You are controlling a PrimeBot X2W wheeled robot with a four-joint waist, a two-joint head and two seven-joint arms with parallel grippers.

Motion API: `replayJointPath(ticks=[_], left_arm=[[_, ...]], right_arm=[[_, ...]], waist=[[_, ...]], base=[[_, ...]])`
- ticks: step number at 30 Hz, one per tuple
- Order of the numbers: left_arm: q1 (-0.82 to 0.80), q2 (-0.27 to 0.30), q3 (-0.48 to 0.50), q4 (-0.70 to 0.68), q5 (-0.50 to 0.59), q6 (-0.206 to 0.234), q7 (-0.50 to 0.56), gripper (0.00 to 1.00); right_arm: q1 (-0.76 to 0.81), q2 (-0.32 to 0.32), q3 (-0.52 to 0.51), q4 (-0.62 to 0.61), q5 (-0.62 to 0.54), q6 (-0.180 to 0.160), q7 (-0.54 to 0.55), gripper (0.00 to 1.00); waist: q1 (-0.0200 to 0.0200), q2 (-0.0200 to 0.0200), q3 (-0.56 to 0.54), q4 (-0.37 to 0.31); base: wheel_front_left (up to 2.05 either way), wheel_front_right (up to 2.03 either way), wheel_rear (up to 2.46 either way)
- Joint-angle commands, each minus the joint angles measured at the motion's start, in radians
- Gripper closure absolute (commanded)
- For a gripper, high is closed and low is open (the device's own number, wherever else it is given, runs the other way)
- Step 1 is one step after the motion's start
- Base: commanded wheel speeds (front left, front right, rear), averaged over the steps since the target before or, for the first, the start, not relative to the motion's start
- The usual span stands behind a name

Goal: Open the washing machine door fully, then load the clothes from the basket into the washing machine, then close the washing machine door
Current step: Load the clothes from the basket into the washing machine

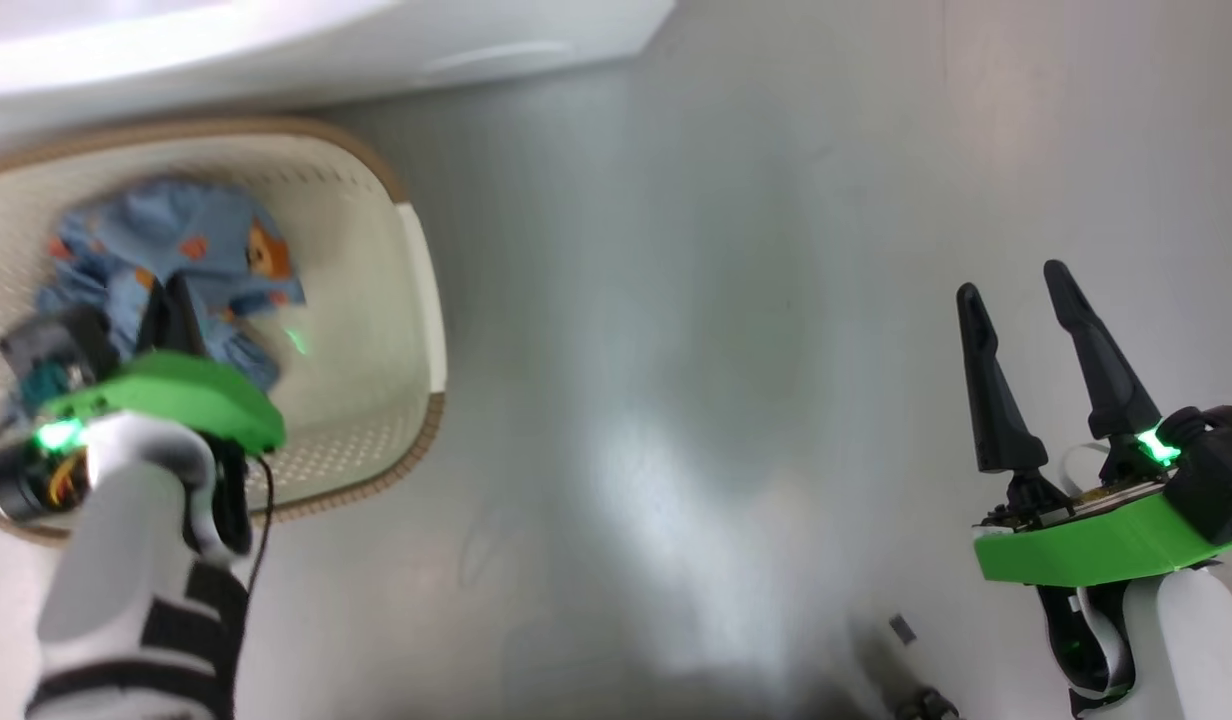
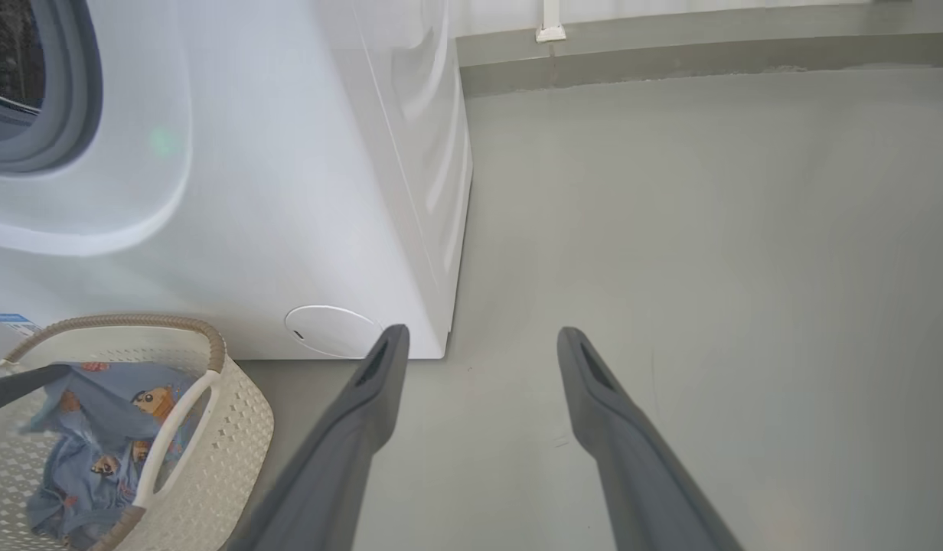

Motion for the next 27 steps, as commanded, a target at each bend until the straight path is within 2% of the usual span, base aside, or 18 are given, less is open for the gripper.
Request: replayJointPath(ticks=[1,9,15,19,23,27], left_arm=[[0.048,0.028,0.029,-0.027,0.01,-0.006,-0.006,1.0],[0.298,-0.021,0.127,-0.341,0.073,-0.058,-0.006,1.0],[0.475,-0.048,0.173,-0.522,0.097,-0.085,-0.006,1.0],[0.576,-0.055,0.164,-0.629,0.088,-0.073,-0.006,1.0],[0.671,-0.056,0.11,-0.761,0.03,-0.02,-0.006,1.0],[0.729,-0.056,0.078,-0.841,0.037,0.005,-0.006,1.0]], right_arm=[[0.035,-0.002,0.022,-0.016,0.01,0.002,-0.005,0.0],[0.068,0.012,0.046,0.023,0.013,0.002,-0.005,0.0],[0.116,0.018,0.054,0.051,0.01,0.002,-0.005,0.0],[0.163,0.019,0.054,0.067,0.004,0.002,-0.005,0.0],[0.214,0.017,0.052,0.07,-0.001,0.002,-0.005,0.0],[0.245,0.018,0.052,0.072,-0.004,0.002,-0.005,0.0]], waist=[[0.0,-0.0001,-0.104,0.041],[0.0,-0.0001,-0.289,0.05],[0.0,-0.0001,-0.435,0.056],[0.0,-0.0001,-0.524,0.067],[0.0,-0.0001,-0.618,0.079],[0.0,-0.0001,-0.685,0.088]], base=[[0.0,0.0,0.0],[0.0,0.0,0.0],[0.0,0.0,0.0],[0.0,0.0,0.0],[0.0,0.0,0.0],[0.0,0.0,0.0]])
